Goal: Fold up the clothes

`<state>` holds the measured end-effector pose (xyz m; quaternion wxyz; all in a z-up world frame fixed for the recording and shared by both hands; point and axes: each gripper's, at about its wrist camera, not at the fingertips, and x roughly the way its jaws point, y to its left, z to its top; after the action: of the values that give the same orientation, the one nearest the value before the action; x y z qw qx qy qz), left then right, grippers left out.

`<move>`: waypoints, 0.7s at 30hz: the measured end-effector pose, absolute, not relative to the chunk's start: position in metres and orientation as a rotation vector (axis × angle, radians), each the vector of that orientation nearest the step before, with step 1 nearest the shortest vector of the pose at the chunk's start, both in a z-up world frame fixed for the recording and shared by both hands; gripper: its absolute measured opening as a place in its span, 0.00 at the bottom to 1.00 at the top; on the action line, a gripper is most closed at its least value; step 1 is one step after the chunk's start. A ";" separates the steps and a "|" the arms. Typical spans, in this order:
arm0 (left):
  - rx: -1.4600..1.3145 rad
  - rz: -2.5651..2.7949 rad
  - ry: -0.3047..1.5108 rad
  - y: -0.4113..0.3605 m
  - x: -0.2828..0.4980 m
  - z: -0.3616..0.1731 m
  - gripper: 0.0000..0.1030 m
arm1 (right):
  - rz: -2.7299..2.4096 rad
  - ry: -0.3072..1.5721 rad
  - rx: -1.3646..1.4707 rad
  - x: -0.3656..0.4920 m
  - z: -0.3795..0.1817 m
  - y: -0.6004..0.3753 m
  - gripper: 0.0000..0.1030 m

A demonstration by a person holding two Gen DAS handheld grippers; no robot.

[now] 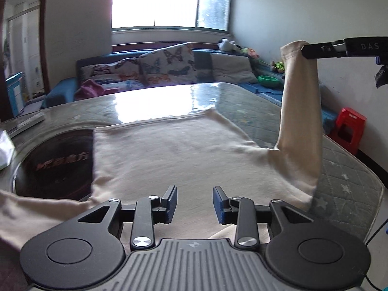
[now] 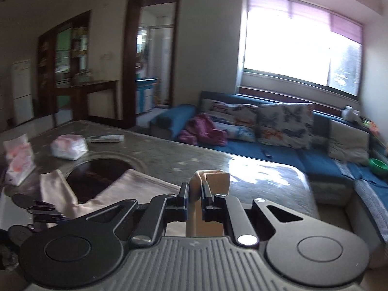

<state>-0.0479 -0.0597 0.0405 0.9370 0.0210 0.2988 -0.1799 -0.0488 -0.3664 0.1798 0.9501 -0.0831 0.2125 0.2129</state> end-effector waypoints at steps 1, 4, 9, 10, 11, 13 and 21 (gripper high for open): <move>0.032 -0.356 0.610 -0.054 -0.050 0.040 0.35 | 0.460 0.435 -0.177 -0.046 0.179 -0.355 0.08; 0.010 -0.328 0.611 -0.040 -0.054 0.039 0.35 | 0.556 0.456 -0.207 -0.040 0.170 -0.311 0.08; -0.011 -0.294 0.618 -0.023 -0.062 0.034 0.37 | 0.673 0.514 -0.244 -0.040 0.146 -0.259 0.08; -0.016 -0.287 0.619 -0.020 -0.063 0.033 0.37 | 0.684 0.522 -0.247 -0.039 0.143 -0.254 0.08; -0.021 -0.281 0.621 -0.017 -0.065 0.032 0.37 | 0.705 0.540 -0.251 -0.039 0.135 -0.246 0.08; -0.027 -0.270 0.625 -0.013 -0.067 0.031 0.37 | 0.747 0.574 -0.259 -0.040 0.121 -0.230 0.08; -0.034 -0.248 0.629 -0.003 -0.070 0.029 0.37 | 0.805 0.616 -0.287 -0.052 0.108 -0.222 0.17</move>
<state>-0.0702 -0.0031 0.0287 0.9432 -0.0167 0.3086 -0.1217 -0.0524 -0.2223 0.1078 0.8644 -0.1371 0.2939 0.3842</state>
